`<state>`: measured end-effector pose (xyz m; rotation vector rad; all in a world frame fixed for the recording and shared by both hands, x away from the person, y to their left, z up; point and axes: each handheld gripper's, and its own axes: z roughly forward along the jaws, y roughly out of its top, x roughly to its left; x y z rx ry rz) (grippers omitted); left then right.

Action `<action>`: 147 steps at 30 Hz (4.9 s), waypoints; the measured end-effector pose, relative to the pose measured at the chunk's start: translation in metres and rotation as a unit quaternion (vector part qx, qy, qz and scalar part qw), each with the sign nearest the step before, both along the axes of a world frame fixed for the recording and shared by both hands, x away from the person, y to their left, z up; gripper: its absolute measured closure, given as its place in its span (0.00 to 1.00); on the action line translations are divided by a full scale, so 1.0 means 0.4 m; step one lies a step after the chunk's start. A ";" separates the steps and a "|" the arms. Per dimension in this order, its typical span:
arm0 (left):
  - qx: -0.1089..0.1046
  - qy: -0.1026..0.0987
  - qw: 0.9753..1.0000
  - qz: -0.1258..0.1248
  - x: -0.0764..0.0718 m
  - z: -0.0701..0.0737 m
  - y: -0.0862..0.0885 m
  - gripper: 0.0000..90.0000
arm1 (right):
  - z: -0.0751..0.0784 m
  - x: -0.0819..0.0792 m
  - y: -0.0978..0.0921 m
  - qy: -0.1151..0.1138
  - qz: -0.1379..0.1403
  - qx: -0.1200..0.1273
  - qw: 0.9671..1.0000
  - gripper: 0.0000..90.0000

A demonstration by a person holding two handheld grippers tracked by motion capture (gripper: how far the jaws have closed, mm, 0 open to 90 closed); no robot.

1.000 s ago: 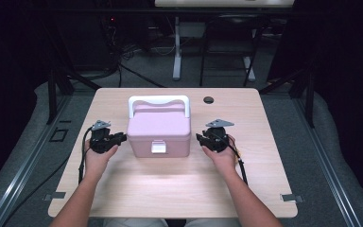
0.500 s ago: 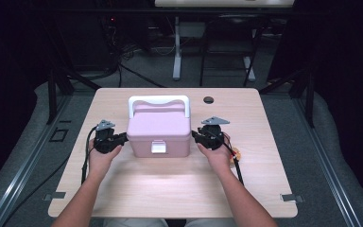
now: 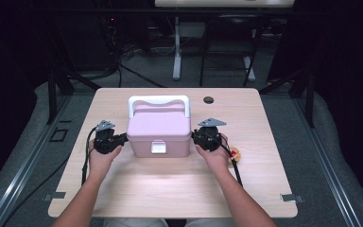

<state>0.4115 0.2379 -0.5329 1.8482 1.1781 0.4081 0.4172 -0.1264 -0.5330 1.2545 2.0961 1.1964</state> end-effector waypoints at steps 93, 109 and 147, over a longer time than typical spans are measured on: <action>-0.001 0.048 0.995 -0.086 -0.219 0.020 -0.082 1.00 | 0.022 -0.285 -0.085 0.004 0.056 -0.079 0.995 1.00; -0.005 0.056 0.994 -0.096 -0.242 0.021 -0.081 1.00 | 0.023 -0.321 -0.092 0.001 0.061 -0.089 0.994 1.00; 0.020 0.038 0.990 -0.133 -0.207 0.176 -0.020 0.60 | 0.163 -0.288 -0.165 0.018 0.133 -0.050 0.990 0.63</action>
